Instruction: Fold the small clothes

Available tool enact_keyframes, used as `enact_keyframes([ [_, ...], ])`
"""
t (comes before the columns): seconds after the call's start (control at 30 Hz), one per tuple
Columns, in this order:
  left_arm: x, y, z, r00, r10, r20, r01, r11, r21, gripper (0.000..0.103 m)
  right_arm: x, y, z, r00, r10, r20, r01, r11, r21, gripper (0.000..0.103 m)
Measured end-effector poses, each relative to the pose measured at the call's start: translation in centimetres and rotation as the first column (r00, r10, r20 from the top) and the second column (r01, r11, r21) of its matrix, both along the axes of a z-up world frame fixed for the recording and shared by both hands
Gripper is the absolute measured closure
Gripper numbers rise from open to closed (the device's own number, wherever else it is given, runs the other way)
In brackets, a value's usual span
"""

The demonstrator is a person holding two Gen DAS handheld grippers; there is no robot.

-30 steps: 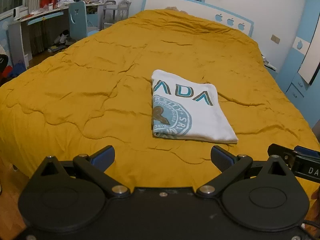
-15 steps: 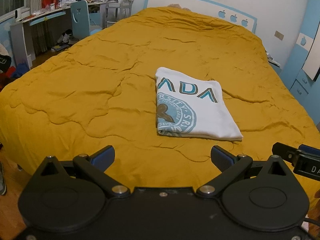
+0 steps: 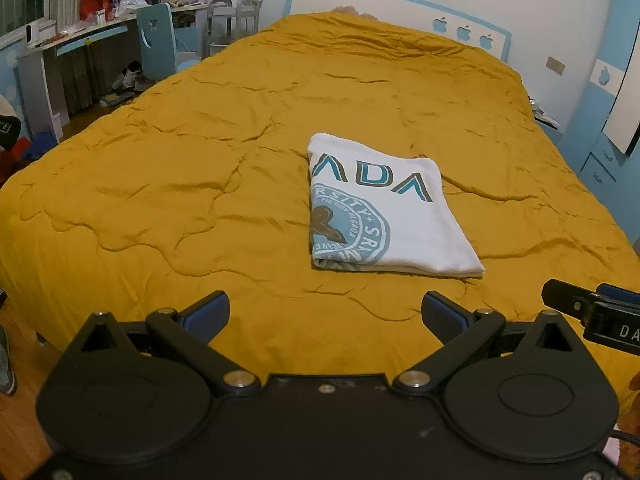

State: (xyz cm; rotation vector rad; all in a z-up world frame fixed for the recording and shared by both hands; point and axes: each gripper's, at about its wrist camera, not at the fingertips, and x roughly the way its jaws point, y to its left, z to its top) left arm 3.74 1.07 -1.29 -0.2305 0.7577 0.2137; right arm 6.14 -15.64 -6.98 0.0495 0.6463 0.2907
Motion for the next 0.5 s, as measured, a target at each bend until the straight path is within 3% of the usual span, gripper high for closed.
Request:
enact_keyframes([
  [0.5, -0.06, -0.31, 0.06, 1.000, 0.004, 0.003, -0.004, 0.999, 0.053, 0.000, 0.03, 0.14, -0.22, 1.000, 0.002, -0.003, -0.002, 1.000, -0.004, 0.008],
])
